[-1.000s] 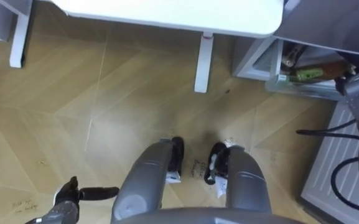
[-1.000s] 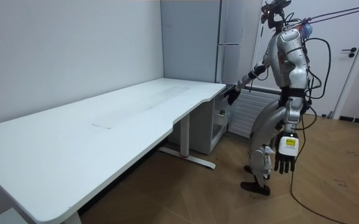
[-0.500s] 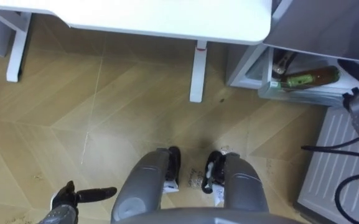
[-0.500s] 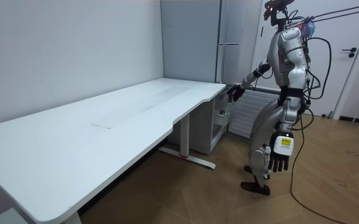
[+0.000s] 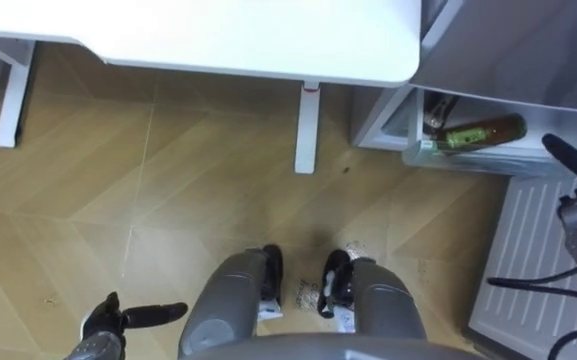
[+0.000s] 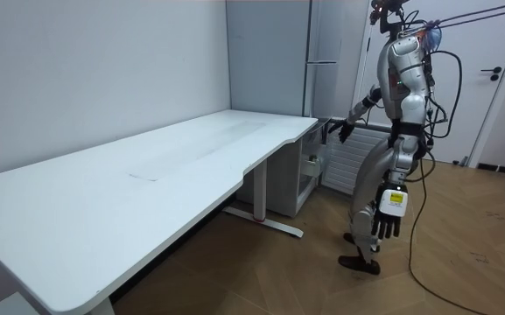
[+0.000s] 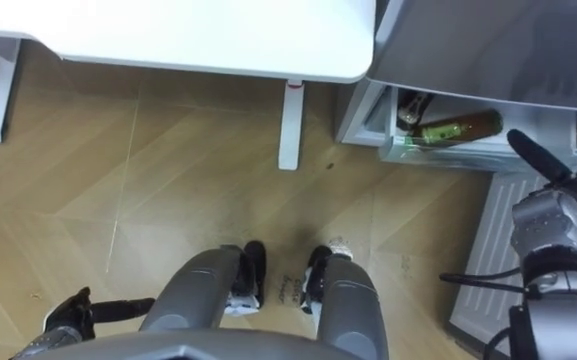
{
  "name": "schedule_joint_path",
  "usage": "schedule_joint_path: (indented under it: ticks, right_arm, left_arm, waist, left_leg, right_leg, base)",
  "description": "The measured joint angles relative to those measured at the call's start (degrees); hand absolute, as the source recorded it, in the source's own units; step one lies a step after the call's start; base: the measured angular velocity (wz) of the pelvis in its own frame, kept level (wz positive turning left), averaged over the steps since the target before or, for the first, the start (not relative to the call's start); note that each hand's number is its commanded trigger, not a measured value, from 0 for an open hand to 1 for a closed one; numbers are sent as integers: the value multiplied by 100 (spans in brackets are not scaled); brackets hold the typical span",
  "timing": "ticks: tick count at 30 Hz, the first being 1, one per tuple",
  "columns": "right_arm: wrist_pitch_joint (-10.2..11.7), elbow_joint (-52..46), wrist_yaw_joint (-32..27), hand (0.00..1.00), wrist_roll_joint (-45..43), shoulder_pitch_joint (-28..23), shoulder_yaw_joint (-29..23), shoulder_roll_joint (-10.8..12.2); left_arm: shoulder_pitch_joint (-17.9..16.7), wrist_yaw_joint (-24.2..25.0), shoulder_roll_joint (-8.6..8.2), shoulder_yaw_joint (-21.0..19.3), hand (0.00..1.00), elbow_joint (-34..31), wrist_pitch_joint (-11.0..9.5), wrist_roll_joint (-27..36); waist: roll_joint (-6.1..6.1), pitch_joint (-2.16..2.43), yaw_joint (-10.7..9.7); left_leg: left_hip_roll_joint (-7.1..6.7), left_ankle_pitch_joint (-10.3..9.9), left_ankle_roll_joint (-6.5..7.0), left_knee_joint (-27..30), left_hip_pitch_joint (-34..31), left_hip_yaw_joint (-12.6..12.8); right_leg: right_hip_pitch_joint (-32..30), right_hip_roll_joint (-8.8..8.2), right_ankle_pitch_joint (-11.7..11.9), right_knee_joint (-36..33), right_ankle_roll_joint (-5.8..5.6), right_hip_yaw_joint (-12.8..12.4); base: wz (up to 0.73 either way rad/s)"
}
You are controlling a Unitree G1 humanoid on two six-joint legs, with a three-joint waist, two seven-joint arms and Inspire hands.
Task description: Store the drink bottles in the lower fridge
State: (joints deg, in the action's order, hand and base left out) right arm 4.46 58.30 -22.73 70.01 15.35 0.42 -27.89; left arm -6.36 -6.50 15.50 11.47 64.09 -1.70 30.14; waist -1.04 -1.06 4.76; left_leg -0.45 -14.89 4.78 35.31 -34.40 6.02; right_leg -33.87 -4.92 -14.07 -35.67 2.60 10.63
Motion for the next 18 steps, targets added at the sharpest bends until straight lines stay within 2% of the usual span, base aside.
schedule_joint_path:
  ticks: [4, 11, 14, 18]
  right_arm:
    - [48, -136, 122, 0, 297, -199, 60, 124]
    - [46, 144, 565, 0, 952, -168, 101, 222]
    - [3, 294, 734, 0, 1240, -72, 113, 221]
    - [-38, 337, 868, 0, 1550, 85, 108, 227]
  left_arm:
    - [-11, -9, 1, 6, 0, -1, 13, 61]
    - [54, -10, 33, 131, 0, -5, 61, 80]
    - [106, -18, 60, 114, 0, 0, 110, 79]
    - [115, -62, 92, 115, 0, -87, 173, 68]
  waist:
    - [2, 0, 19]
    - [4, -6, 47]
    - [-20, -29, 61]
    - [-65, -56, 51]
  left_leg:
    - [-1, -1, 1, 6, -18, -17]
    - [-20, -28, 6, 194, -222, -29]
    - [-13, -305, 6, 833, -565, 11]
    - [-20, -570, -17, 1599, -1173, -8]
  right_leg:
    - [-1, 1, 0, 11, -1, 20]
    - [-225, -1, -63, -230, 5, -5]
    - [-621, -30, -370, -939, 1, -149]
    - [-1231, -110, -686, -1735, 30, -182]
  base:
    - [1]
    - [2]
    - [-4]
    - [4]
